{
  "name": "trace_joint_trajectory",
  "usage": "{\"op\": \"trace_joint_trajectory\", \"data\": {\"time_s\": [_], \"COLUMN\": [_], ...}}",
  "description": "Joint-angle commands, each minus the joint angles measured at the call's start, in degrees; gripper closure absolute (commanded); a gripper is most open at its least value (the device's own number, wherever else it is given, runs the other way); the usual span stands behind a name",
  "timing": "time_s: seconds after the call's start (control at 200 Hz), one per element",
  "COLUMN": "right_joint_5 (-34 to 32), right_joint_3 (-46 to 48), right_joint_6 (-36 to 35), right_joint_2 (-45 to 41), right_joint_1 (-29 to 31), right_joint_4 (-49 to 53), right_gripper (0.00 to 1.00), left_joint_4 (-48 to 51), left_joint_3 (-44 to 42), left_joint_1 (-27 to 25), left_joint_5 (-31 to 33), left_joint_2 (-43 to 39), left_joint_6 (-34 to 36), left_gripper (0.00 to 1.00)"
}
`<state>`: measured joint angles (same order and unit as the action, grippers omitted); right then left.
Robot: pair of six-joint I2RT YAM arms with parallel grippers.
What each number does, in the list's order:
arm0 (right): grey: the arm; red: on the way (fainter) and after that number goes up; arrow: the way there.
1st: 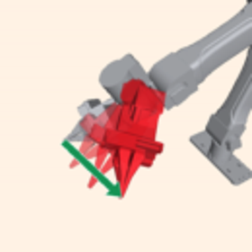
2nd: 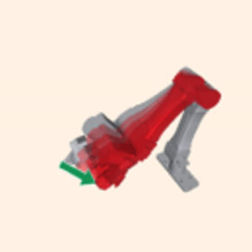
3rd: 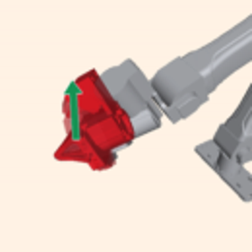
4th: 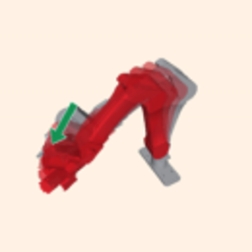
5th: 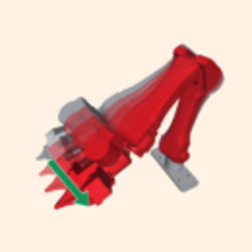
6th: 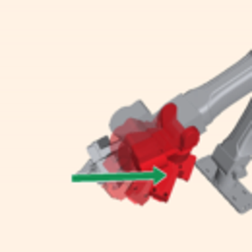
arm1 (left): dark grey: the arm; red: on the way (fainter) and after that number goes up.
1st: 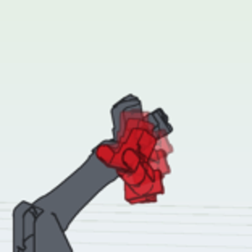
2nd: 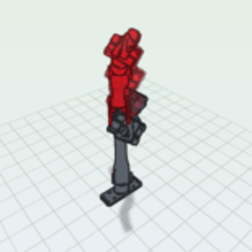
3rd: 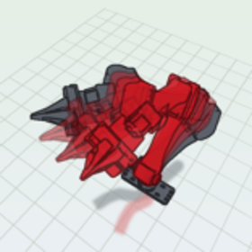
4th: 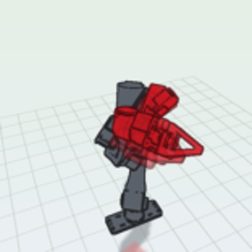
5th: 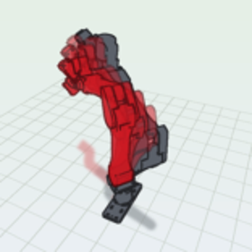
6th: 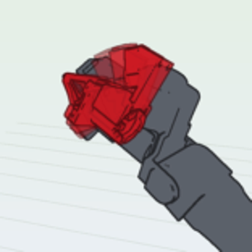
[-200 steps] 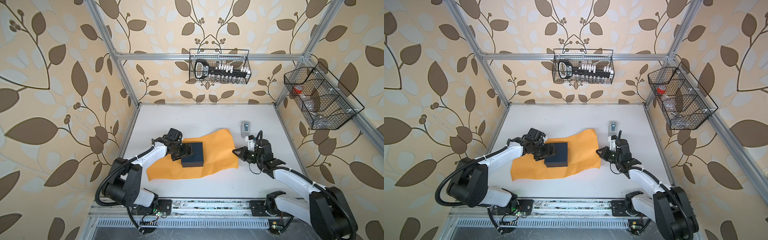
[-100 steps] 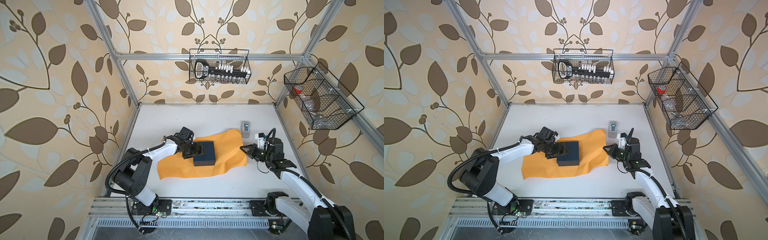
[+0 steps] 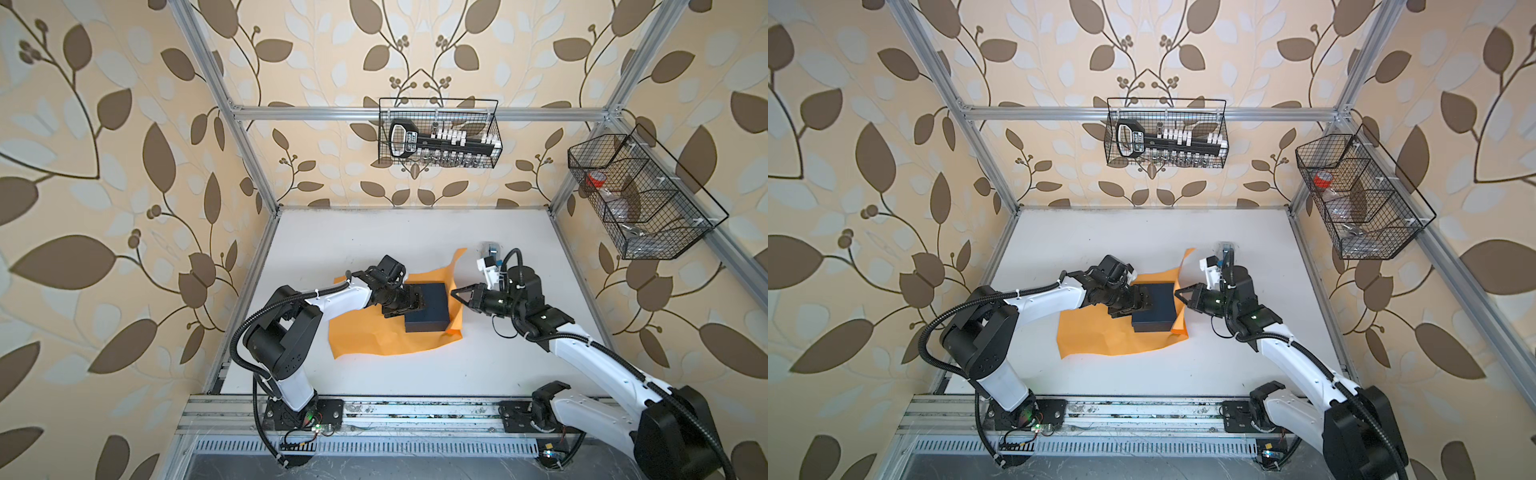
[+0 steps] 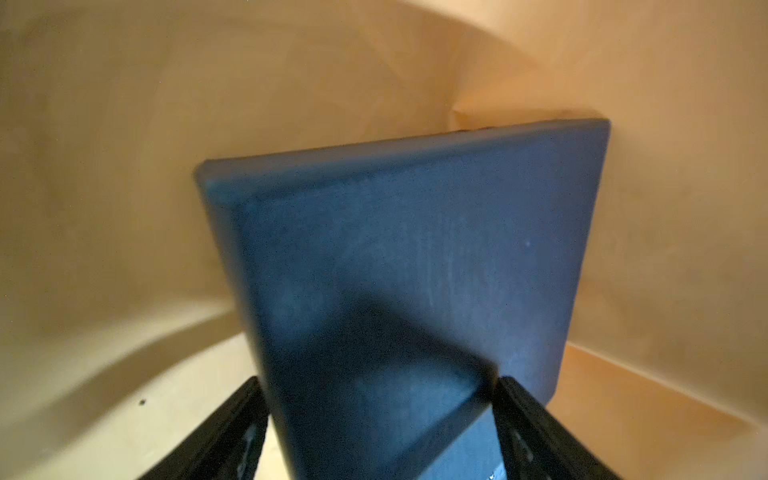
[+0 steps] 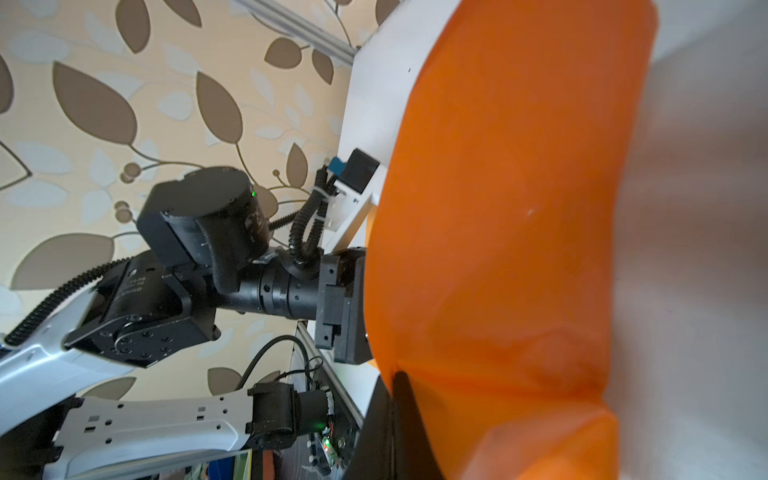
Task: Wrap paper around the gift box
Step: 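Grasp the paper edge with the right gripper and lift it over the box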
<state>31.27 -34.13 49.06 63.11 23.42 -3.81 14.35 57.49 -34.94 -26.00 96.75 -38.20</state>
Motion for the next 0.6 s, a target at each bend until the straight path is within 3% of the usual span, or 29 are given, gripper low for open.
{"op": "trace_joint_trajectory", "data": {"time_s": [0.0, 0.325, 0.45, 0.595], "right_joint_5": [-3.7, -3.4, -2.2, -2.4], "right_joint_3": [-3.0, -8.3, -9.5, -9.7], "right_joint_6": [2.3, 3.1, 2.9, 1.6], "right_joint_2": [4.0, 14.0, 15.7, 14.5], "right_joint_1": [4.7, 9.4, 9.4, 8.0], "right_joint_4": [-4.4, -5.8, -5.3, -2.7], "right_gripper": [1.0, 1.0, 1.0, 1.0], "left_joint_4": [-0.1, 8.2, 7.5, 8.0], "left_joint_3": [-0.2, -3.4, -6.2, -5.5], "left_joint_1": [-0.4, 2.4, 5.6, 6.4], "left_joint_5": [0.4, 6.7, 5.5, 2.8], "left_joint_2": [-2.1, -9.1, -13.6, -13.6], "left_joint_6": [-0.7, -0.3, -0.3, 1.7], "left_gripper": [0.14, 0.06, 0.05, 0.05]}}
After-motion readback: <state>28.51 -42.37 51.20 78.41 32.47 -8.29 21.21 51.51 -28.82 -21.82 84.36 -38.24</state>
